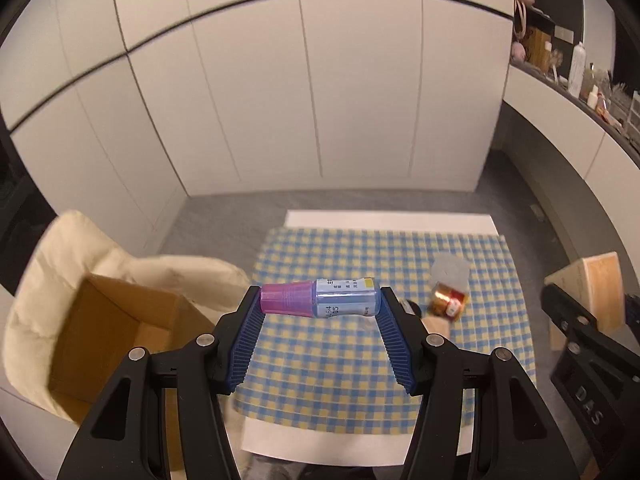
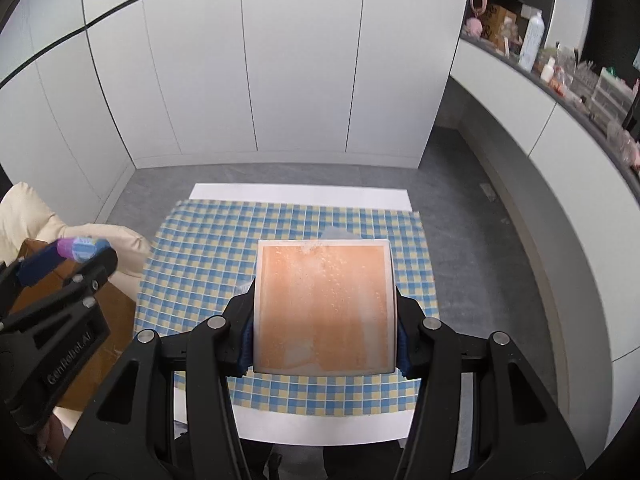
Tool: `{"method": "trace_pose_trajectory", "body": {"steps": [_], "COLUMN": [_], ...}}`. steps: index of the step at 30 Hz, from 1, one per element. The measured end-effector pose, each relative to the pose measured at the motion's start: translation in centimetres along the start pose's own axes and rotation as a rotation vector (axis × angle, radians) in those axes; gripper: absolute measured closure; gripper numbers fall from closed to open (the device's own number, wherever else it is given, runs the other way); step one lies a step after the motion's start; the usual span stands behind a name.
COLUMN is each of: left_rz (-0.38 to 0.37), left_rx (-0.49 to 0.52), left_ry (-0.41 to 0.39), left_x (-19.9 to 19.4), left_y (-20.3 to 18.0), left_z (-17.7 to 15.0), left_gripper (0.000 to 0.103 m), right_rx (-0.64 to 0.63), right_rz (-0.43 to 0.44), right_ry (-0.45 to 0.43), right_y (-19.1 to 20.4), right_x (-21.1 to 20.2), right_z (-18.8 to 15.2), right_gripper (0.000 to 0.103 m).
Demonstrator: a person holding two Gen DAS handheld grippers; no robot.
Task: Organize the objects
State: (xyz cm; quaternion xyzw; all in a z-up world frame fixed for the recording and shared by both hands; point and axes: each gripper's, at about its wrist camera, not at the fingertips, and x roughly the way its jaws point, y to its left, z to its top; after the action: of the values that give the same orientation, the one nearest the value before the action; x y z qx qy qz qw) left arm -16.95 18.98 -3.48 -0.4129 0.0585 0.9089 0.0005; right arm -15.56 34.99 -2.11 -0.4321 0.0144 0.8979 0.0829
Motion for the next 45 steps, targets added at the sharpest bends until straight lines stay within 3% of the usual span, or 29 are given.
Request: {"method": "trace_pose_trajectory", "body": {"steps": [6,10,17,29,45], "left_rz": [-0.005,0.024,0.007,-0.027,-0.029], "left_rx": [-0.037,-0.040,-0.042,-0.044,-0.011], "left_ry": [-0.041,-0.076,-0.106,-0.061,-0.067], "left_x": [-3.9,-6.2,-9.1,-8.5,-9.1], "left_y": [1.7,1.6,1.5,0.8,-0.3], "left_z": [1.8,2.1,2.2,-0.4,-3.1], "left_gripper": [0.046,0.046,0.046,0.045,0.045], "right_rx": [-0.013,-0.023,-0.032,-0.038,-0.032], "right_rz": [-0.001,-0.016,-0.015,-0.023,-0.032], "right_ry": [-0.049,-0.067,-0.089,-0.093,-0.074], "right_y": [0.2,0.5,0.7,0.7,0.6], "right_x": [-4.3,-6.0,-8.3,-8.8,-8.7], "right_z": [1.4,2.1,2.1,0.2,-2.4], "right_gripper": [0.049,0.049,0.049,0.049,0.049]}}
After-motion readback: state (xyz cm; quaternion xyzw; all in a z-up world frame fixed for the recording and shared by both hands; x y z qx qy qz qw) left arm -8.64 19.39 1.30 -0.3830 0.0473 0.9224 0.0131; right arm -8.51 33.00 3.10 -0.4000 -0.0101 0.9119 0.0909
